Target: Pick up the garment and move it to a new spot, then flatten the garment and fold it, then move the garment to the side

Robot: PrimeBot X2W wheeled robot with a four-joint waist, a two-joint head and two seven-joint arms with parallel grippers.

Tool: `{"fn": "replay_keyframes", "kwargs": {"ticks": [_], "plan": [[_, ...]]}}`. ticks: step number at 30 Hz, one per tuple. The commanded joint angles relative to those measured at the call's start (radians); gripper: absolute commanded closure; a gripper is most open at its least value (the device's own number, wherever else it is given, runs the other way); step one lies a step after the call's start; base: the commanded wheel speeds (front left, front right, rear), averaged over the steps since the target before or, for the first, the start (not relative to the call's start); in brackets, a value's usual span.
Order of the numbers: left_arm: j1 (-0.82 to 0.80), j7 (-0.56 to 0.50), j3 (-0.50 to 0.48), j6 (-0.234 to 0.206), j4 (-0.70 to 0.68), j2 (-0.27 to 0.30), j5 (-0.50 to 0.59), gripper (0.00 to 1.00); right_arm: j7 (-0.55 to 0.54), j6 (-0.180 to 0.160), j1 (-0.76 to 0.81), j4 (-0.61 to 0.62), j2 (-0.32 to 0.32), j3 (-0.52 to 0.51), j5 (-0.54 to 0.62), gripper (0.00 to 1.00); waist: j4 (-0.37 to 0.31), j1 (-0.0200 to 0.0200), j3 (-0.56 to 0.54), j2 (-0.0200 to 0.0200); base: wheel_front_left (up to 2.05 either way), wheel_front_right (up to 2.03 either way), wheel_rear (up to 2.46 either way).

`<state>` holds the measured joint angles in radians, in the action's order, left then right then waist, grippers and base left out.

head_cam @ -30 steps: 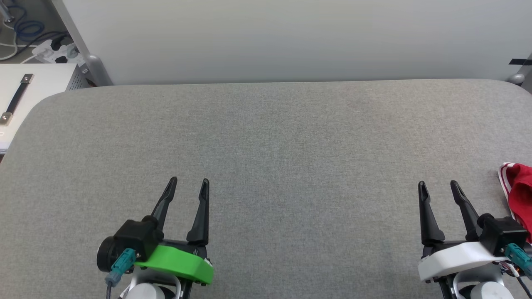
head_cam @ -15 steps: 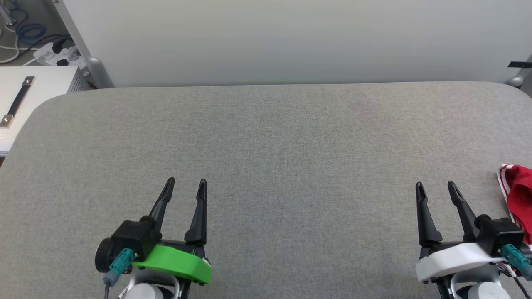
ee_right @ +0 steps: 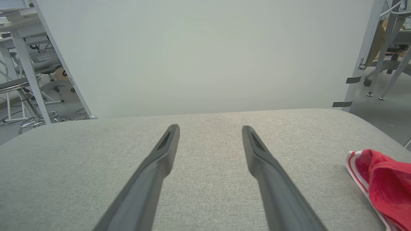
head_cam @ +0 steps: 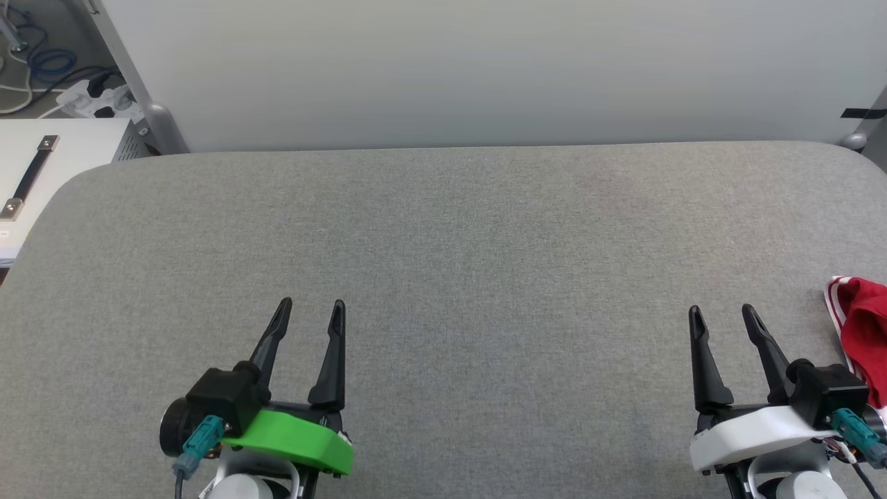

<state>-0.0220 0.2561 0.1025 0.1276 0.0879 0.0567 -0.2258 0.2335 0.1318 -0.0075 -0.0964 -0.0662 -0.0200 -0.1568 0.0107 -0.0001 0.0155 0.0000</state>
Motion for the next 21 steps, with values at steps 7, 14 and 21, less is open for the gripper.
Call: {"fn": "replay_keyframes", "kwargs": {"ticks": [7,14,21], "plan": [[0.0,-0.003,-0.001,0.0,-0.001,0.002,-0.002,1.0,-0.002,0.0,0.0,0.0,-0.001,0.0,0.001,1.0,-0.002,0.0001,0.003,0.0,0.0,0.0,0.0],[0.001,-0.017,-0.007,-0.008,-0.006,0.001,0.01,1.0,-0.015,0.0,0.001,0.006,0.0,0.002,0.009,1.0,-0.003,0.0001,0.002,0.0,0.0,0.0,0.0],[0.002,-0.031,-0.012,-0.014,-0.011,0.001,0.023,1.0,-0.028,0.0,0.001,0.011,0.001,0.003,0.018,1.0,-0.003,0.0001,0.001,0.0,0.0,0.0,0.0]]}}
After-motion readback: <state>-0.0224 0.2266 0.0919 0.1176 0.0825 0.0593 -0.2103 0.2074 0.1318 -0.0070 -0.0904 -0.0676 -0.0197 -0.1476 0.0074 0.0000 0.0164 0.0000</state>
